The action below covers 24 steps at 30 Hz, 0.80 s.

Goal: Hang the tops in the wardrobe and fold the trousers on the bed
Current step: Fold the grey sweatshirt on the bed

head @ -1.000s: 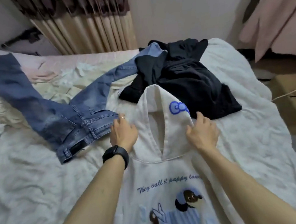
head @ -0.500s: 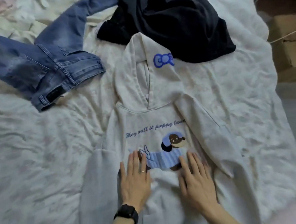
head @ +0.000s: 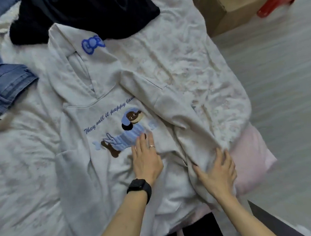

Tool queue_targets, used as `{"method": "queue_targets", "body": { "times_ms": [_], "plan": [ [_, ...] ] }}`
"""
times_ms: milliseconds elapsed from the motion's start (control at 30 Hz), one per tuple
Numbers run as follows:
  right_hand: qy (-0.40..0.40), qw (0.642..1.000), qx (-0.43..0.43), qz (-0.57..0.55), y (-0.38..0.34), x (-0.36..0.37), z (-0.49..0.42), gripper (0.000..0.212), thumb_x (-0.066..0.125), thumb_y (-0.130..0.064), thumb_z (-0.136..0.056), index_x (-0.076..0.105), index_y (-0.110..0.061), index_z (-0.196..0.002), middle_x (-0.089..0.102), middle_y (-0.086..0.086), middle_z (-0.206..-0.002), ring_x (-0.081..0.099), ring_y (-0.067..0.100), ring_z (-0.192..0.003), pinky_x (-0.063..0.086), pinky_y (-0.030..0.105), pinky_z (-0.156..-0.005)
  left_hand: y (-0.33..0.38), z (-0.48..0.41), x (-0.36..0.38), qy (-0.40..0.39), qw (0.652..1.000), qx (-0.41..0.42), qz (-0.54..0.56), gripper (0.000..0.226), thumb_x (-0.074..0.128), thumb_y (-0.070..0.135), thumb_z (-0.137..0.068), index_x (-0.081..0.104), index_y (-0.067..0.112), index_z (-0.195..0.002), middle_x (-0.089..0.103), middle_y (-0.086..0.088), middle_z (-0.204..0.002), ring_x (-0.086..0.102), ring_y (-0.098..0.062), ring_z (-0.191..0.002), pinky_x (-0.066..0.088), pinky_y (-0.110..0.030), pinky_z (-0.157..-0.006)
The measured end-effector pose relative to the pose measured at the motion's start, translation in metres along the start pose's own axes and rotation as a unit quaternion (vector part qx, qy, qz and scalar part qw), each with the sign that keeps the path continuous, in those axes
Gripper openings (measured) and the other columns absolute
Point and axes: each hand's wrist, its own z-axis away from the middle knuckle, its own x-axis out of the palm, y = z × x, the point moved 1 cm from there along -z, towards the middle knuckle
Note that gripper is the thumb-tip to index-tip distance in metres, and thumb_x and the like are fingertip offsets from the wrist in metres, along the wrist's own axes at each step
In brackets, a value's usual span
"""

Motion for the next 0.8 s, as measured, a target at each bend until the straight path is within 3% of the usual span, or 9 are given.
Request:
{"method": "queue_targets", "body": {
  "times_ms": [100, 167, 233, 333, 433, 533, 667, 733, 800],
  "plan": [
    [-0.058, 0.997, 0.044, -0.033, 0.018, 0.006, 0.0, 0.119, 0.078, -0.07, -0.065, 0.017, -0.028, -0.158, 0.027, 0.01, -0.159, 0.029, 0.034, -0.143, 0.029, 0.053, -0.113, 0.028, -0.017, -0.009, 0.042, 0.996, 0.081, -0.017, 0.083, 0.05, 0.009, -0.085, 0.014, 0.015, -0.16, 0.007, -0.012, -0.168, 0.003, -0.026, -0.155, 0.009, -0.05, -0.125],
    [-0.098, 0.994, 0.042, -0.021, 0.03, 0.008, -0.011, 0.112, 0.076, -0.063, -0.072, 0.015, -0.029, -0.159, 0.037, 0.011, -0.152, 0.038, 0.035, -0.137, 0.034, 0.05, -0.108, 0.045, -0.037, -0.018, 0.078, 0.988, 0.126, -0.031, 0.095, 0.055, 0.005, -0.075, 0.016, 0.019, -0.16, 0.007, -0.011, -0.168, 0.005, -0.026, -0.155, 0.012, -0.055, -0.124],
    [-0.122, 0.992, 0.011, -0.034, 0.04, 0.0, -0.032, 0.078, 0.068, -0.05, -0.085, 0.031, -0.027, -0.15, 0.055, 0.011, -0.137, 0.053, 0.036, -0.122, 0.041, 0.044, -0.093, 0.058, -0.06, -0.032, 0.131, 0.976, 0.163, -0.054, 0.099, 0.059, 0.003, -0.068, 0.025, 0.021, -0.159, 0.016, -0.013, -0.166, 0.016, -0.032, -0.153, 0.017, -0.062, -0.119],
    [-0.104, 0.991, -0.032, -0.079, 0.044, -0.04, -0.074, 0.01, 0.059, -0.033, -0.088, 0.057, -0.027, -0.095, 0.064, -0.002, -0.096, 0.06, 0.034, -0.089, 0.036, 0.036, -0.063, 0.067, -0.103, -0.06, 0.151, 0.967, 0.164, -0.124, 0.08, 0.064, 0.007, -0.073, 0.045, 0.019, -0.15, 0.033, -0.016, -0.159, 0.028, -0.035, -0.148, 0.016, -0.062, -0.117],
    [-0.059, 0.992, -0.038, -0.107, 0.034, -0.102, -0.13, 0.01, 0.053, -0.028, -0.08, 0.053, -0.021, -0.073, 0.057, -0.005, -0.084, 0.056, 0.031, -0.08, 0.033, 0.033, -0.059, 0.091, -0.14, -0.089, 0.088, 0.96, 0.166, -0.209, 0.044, 0.067, 0.013, -0.082, 0.066, 0.02, -0.126, 0.065, -0.009, -0.129, 0.051, -0.031, -0.128, 0.025, -0.047, -0.114],
    [0.061, 0.986, -0.043, -0.152, 0.008, -0.174, -0.205, 0.018, 0.044, -0.032, -0.074, 0.056, -0.018, -0.074, 0.06, 0.003, -0.091, 0.056, 0.033, -0.084, 0.033, 0.032, -0.065, 0.134, -0.17, -0.13, 0.159, 0.974, 0.112, -0.116, 0.046, 0.062, 0.004, -0.08, 0.067, 0.019, -0.123, 0.071, -0.01, -0.112, 0.06, -0.035, -0.108, 0.039, -0.045, -0.099],
    [0.222, 0.958, -0.061, -0.169, -0.03, -0.244, -0.307, 0.016, 0.052, -0.026, -0.084, 0.065, -0.023, -0.092, 0.06, 0.006, -0.107, 0.055, 0.035, -0.106, 0.041, 0.039, -0.079, 0.198, -0.2, -0.151, 0.227, 0.97, 0.078, -0.039, 0.049, 0.059, 0.017, -0.092, 0.053, 0.02, -0.14, 0.06, -0.012, -0.135, 0.054, -0.034, -0.122, 0.044, -0.049, -0.103],
    [0.208, 0.964, -0.069, -0.152, -0.045, -0.245, -0.34, 0.021, 0.05, -0.028, -0.094, 0.065, -0.022, -0.108, 0.059, 0.008, -0.12, 0.048, 0.036, -0.121, 0.041, 0.043, -0.093, 0.215, -0.205, -0.142, 0.188, 0.979, 0.054, -0.058, 0.06, 0.061, 0.026, -0.092, 0.041, 0.022, -0.149, 0.046, -0.014, -0.15, 0.048, -0.034, -0.132, 0.039, -0.049, -0.109],
    [0.127, 0.976, -0.076, -0.157, -0.051, -0.22, -0.35, 0.027, 0.048, -0.03, -0.098, 0.061, -0.02, -0.119, 0.057, 0.009, -0.128, 0.045, 0.034, -0.123, 0.04, 0.042, -0.096, 0.221, -0.201, -0.123, 0.163, 0.982, 0.047, -0.085, 0.065, 0.059, 0.027, -0.094, 0.034, 0.022, -0.154, 0.032, -0.014, -0.16, 0.04, -0.034, -0.14, 0.032, -0.05, -0.115]
  ]
}}
